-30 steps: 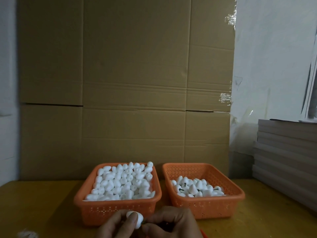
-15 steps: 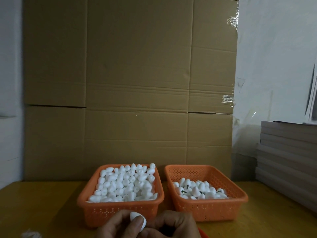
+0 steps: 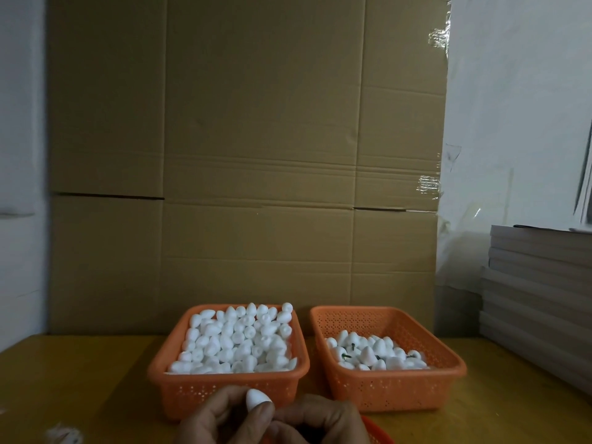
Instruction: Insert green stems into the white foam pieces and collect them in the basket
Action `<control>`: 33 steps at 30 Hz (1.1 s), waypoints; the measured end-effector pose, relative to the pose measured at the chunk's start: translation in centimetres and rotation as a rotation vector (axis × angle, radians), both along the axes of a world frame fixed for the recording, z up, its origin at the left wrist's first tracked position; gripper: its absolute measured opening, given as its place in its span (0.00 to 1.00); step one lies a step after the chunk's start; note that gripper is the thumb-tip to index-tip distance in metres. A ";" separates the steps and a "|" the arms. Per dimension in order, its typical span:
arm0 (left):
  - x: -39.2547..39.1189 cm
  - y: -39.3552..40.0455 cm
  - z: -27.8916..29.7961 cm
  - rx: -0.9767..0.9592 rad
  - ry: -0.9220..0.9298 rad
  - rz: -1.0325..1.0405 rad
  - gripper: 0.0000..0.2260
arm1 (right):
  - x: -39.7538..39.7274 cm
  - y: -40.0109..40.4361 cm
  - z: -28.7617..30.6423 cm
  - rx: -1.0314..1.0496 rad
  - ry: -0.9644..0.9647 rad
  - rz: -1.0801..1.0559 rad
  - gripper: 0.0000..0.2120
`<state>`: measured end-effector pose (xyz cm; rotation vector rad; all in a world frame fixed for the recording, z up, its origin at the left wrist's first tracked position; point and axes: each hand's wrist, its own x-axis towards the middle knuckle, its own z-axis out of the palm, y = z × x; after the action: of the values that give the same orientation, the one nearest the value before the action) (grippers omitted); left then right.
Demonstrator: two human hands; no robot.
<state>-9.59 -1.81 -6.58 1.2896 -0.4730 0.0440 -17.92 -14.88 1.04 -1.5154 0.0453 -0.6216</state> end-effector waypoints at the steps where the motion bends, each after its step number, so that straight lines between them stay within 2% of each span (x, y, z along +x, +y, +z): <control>1: 0.2 0.0 0.1 -0.033 -0.042 0.023 0.12 | 1.1 2.2 -2.1 -0.080 0.114 0.102 0.07; 2: 0.1 0.3 0.2 -0.037 -0.053 0.034 0.13 | 0.7 1.4 -2.9 -0.182 0.114 0.183 0.04; 3: 0.4 0.2 -0.1 -0.032 -0.056 0.029 0.13 | 0.0 1.0 -3.2 -0.175 0.152 0.120 0.03; 4: 0.4 0.4 -0.1 -0.014 -0.049 0.026 0.13 | 0.6 2.0 -4.0 -0.194 0.159 0.162 0.03; 5: 0.5 0.4 -0.1 -0.007 -0.051 0.032 0.13 | 1.1 1.7 -4.1 -0.125 0.168 0.154 0.04; 7: 0.6 0.3 0.0 0.017 -0.058 0.011 0.12 | 1.1 0.6 -3.7 -0.116 0.222 0.097 0.06; 11: -0.1 0.3 0.7 0.020 -0.104 -0.042 0.11 | 1.1 1.2 -3.7 -0.149 0.214 0.106 0.05; 18: -0.3 0.5 0.4 0.190 -0.209 0.148 0.10 | 1.3 1.0 -4.5 -0.184 0.148 0.154 0.04; 21: -0.7 0.5 0.7 0.268 -0.210 0.162 0.08 | 1.3 0.9 -4.8 -0.171 0.098 0.235 0.09; 24: -0.3 0.9 0.5 0.285 -0.193 0.173 0.08 | 1.3 0.6 -5.1 -0.157 0.083 0.316 0.20; 26: -0.5 0.3 0.0 0.318 -0.157 0.055 0.10 | 1.7 1.5 -2.9 -0.219 -0.108 0.539 0.20; 27: -0.9 0.4 -0.8 0.370 -0.189 -0.082 0.10 | 2.2 2.3 -1.6 -0.265 -0.236 0.696 0.14; 28: -1.2 0.4 -1.2 0.482 -0.234 -0.083 0.11 | 2.2 3.8 0.0 -0.228 -0.341 0.774 0.12; 29: -1.8 0.3 -1.6 0.570 -0.254 0.004 0.16 | 2.1 4.2 1.2 -0.154 -0.462 0.908 0.14; 30: -2.4 -0.1 -1.9 0.571 -0.257 0.033 0.25 | 1.6 4.0 1.7 -0.119 -0.555 1.016 0.18; 31: -2.7 -0.6 -1.8 0.511 -0.276 -0.051 0.34 | 1.5 3.4 1.0 -0.123 -0.534 0.984 0.17; 32: -1.8 -0.3 -0.6 0.417 -0.260 -0.042 0.38 | 1.5 2.5 -0.7 -0.139 -0.392 0.801 0.12; 33: -1.6 -0.7 0.7 0.346 -0.239 0.101 0.31 | 2.4 1.8 -2.3 -0.204 -0.283 0.570 0.08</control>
<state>-11.17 -2.49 -5.90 1.6580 -0.6386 0.2098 -15.50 -13.12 -1.28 -1.5256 -0.6627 -0.3775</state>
